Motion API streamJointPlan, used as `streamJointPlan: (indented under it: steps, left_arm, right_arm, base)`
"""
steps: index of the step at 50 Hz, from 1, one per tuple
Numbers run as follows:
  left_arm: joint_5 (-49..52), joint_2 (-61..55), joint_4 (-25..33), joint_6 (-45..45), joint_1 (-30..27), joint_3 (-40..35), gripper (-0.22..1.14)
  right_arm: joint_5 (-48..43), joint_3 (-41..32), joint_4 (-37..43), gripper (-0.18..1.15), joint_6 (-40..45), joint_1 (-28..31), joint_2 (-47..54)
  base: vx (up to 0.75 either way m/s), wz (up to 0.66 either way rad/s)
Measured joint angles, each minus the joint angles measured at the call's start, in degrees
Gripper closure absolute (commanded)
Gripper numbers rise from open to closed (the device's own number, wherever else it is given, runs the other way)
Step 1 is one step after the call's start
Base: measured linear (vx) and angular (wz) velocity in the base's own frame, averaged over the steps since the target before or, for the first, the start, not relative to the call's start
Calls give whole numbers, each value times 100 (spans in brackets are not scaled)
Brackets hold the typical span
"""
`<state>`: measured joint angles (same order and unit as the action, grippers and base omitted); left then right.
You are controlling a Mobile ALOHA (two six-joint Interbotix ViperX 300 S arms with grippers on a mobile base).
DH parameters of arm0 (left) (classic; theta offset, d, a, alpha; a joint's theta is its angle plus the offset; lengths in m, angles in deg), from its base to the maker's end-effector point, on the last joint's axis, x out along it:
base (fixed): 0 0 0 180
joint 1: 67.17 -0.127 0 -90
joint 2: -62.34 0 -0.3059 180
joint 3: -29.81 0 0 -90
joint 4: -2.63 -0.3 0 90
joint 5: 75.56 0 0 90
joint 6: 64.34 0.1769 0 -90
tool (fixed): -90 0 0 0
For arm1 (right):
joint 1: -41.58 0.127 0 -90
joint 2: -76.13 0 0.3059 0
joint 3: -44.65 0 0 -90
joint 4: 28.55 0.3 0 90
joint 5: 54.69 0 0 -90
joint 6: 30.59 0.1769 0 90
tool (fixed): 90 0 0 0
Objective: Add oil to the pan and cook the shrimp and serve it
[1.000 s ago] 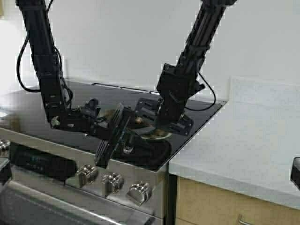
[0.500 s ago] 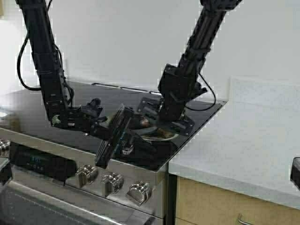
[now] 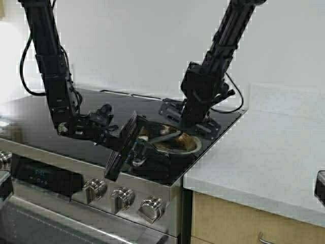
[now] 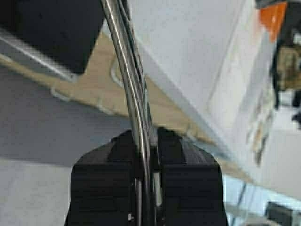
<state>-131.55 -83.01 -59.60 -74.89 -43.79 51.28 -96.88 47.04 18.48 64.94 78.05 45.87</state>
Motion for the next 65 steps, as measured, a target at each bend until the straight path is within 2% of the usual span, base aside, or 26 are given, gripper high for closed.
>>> streamJointPlan:
  steps: [11, 23, 40, 65]
  left_arm:
    - [-9, 9, 0, 44, 9, 9, 89]
    - [0, 18, 0, 44, 0, 9, 89]
    - [9, 18, 9, 9, -18, 9, 89]
    - [0, 18, 9, 9, -9, 9, 89]
  right_arm:
    - [18, 193, -26, 90, -149, -176, -246]
    - [18, 0, -62, 90, -158, -167, -229]
    - [-343, -220, 0, 90, 88, 62, 132]
    - [-580, -237, 149, 90, 88, 149, -9]
  base:
    - [0, 0]
    - [0, 0]
    - [0, 0]
    - [0, 0]
